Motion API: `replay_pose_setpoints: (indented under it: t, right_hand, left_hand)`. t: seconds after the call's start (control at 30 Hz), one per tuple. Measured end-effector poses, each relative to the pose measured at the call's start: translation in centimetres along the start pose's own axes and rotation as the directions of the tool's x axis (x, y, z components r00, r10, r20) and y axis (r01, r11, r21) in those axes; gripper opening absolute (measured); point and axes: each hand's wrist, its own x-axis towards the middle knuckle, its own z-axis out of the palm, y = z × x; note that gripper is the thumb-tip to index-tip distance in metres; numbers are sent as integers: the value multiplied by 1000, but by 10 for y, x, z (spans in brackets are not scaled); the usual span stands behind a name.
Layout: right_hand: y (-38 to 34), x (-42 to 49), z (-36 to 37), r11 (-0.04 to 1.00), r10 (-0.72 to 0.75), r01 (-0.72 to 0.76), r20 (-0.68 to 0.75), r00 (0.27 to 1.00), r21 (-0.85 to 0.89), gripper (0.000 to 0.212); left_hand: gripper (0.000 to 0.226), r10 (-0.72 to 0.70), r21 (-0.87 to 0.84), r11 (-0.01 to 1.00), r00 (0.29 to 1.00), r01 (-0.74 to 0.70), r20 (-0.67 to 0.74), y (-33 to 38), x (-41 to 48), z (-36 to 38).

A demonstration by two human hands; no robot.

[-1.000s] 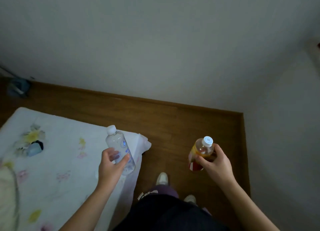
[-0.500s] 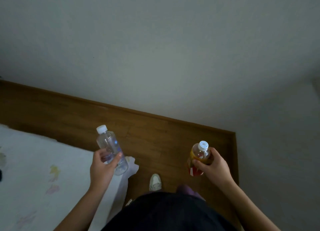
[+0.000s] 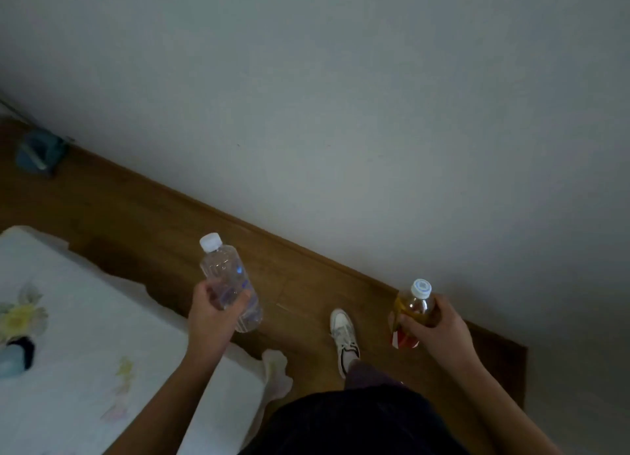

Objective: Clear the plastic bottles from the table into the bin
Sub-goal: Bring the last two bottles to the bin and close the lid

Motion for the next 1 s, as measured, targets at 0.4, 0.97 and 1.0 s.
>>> replay_pose_setpoints:
  t: [0.4, 0.97, 1.0]
  right_hand:
    - [-205, 191, 107, 928, -307, 371, 528, 792, -18, 52]
    - [-464, 274, 357, 848, -341, 529, 724, 600, -39, 70]
    - [-476, 281, 365, 853, -340, 521, 718, 607, -37, 66]
  left_hand:
    - [66, -268, -68, 960, 824, 271, -498, -17, 41, -45]
    - [63, -514, -246, 845, 591, 475, -622, -55, 198, -222]
    - [65, -492, -228, 858, 611, 460, -620, -49, 218, -235]
